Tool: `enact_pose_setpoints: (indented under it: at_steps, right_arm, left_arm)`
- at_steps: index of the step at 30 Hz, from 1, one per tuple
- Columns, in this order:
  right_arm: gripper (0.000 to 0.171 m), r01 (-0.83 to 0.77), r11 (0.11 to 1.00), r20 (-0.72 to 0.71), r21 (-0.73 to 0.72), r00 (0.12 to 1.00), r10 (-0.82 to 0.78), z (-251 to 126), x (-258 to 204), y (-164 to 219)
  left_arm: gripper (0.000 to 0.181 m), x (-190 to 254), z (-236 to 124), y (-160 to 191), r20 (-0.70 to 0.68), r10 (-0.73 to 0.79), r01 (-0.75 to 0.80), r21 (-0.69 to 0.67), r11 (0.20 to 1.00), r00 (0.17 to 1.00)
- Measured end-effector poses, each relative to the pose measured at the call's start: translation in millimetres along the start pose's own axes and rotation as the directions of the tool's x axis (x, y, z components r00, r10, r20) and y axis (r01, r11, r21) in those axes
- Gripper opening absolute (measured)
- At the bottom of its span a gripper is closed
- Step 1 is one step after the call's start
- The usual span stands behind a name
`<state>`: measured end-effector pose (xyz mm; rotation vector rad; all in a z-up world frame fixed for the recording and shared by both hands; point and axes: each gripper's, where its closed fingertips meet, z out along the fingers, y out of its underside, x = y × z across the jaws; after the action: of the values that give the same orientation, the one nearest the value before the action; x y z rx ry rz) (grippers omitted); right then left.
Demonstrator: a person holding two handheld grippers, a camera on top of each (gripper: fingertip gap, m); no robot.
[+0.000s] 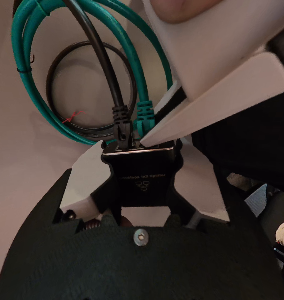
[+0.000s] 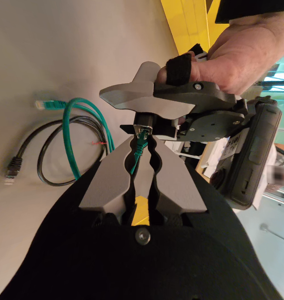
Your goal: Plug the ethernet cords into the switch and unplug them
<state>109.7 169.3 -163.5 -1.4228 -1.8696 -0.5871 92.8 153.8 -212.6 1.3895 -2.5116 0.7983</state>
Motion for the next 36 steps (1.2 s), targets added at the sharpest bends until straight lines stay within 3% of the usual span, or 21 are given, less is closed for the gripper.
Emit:
enact_pose_setpoints:
  at_steps: [5, 7, 9, 14, 21, 29, 32, 36]
  right_arm:
    - [0.011, -0.029, 0.998, 0.015, 0.050, 0.999, 0.028, -0.6, -1.4, -4.4]
    - [0.011, -0.009, 0.995, 0.060, 0.095, 0.998, 0.003, -8.5, -7.5, -4.2]
    - [0.011, -0.012, 0.994, 0.067, 0.105, 0.998, 0.005, -16.9, -8.2, 2.5]
    - [0.011, -0.080, 0.983, 0.056, 0.168, 0.996, 0.071, -26.1, -1.2, -0.8]
    - [0.011, -0.179, 0.967, 0.080, 0.180, 0.983, 0.167, -32.7, -17.5, 5.8]
    - [0.012, -0.192, 0.974, 0.105, 0.121, 0.978, 0.180, 2.5, -63.0, -0.4]
    - [0.012, -0.180, 0.977, 0.116, 0.114, 0.979, 0.167, 11.9, -78.4, -5.1]
    - [0.023, -0.348, 0.924, 0.153, 0.159, 0.933, 0.325, 12.5, -72.6, -4.2]
  left_arm:
    - [0.078, 3.5, 1.3, 0.7, 0.000, 0.005, -0.005, 0.025, 1.000, 1.000]
    - [0.077, -10.7, 1.9, 20.9, 0.092, 0.039, -0.032, -0.076, 0.997, 0.995]
    - [0.078, -11.7, -3.0, 25.4, 0.054, -0.040, 0.041, -0.009, 0.999, 0.998]
    - [0.077, -20.4, -6.2, 30.7, 0.152, 0.006, 0.004, -0.064, 0.998, 0.988]
    - [0.077, -33.6, -25.5, 26.9, 0.244, -0.031, -0.002, 0.132, 0.991, 0.969]
    - [0.077, -37.5, -67.0, 11.0, 0.354, -0.074, -0.041, 0.306, 0.951, 0.932]
    - [0.077, -35.4, -76.7, 12.6, 0.389, -0.073, -0.056, 0.309, 0.949, 0.918]
    - [0.077, -34.8, -64.8, 20.9, 0.410, -0.070, -0.053, 0.281, 0.958, 0.910]
